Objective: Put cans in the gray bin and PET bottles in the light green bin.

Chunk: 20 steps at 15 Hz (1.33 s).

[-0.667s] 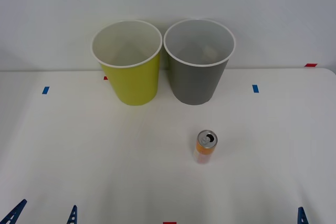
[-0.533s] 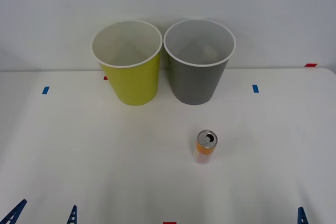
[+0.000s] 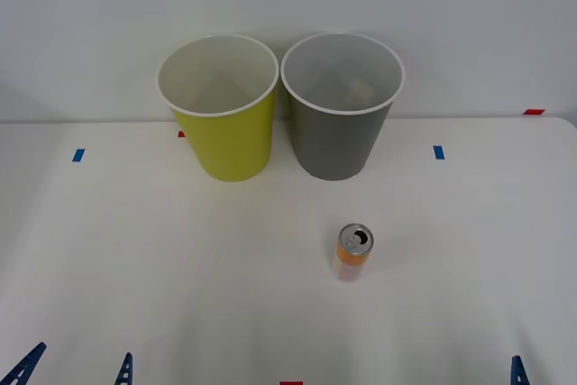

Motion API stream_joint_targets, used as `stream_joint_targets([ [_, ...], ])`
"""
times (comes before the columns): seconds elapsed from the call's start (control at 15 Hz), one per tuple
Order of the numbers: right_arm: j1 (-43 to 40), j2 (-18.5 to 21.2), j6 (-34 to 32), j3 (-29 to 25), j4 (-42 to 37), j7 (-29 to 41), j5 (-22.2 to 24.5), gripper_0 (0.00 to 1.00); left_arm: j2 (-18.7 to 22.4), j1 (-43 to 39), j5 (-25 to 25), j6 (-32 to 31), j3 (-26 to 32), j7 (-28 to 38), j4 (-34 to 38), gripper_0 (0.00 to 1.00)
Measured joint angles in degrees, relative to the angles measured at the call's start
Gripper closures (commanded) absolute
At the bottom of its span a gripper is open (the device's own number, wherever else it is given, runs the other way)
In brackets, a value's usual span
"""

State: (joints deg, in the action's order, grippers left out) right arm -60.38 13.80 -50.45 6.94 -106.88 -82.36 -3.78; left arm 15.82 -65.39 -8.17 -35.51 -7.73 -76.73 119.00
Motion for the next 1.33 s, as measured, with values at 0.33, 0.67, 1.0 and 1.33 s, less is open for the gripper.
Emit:
stream_joint_targets([
  [0.33, 0.0, 0.0, 0.0, 0.0, 0.0, 0.0, 0.0, 0.22, 0.0, 0.0, 0.0, 0.0, 0.0, 0.0, 0.0, 0.00],
  [0.67, 0.0, 0.0, 0.0, 0.0, 0.0, 0.0, 0.0, 0.22, 0.0, 0.0, 0.0, 0.0, 0.0, 0.0, 0.0, 0.00],
  [1.0, 0.0, 0.0, 0.0, 0.0, 0.0, 0.0, 0.0, 0.22, 0.0, 0.0, 0.0, 0.0, 0.0, 0.0, 0.0, 0.00],
  [1.33, 1.1, -0.8, 0.9, 0.4, 2.7, 0.0, -0.5, 0.21, 0.0, 0.0, 0.0, 0.0, 0.0, 0.0, 0.0, 0.00],
])
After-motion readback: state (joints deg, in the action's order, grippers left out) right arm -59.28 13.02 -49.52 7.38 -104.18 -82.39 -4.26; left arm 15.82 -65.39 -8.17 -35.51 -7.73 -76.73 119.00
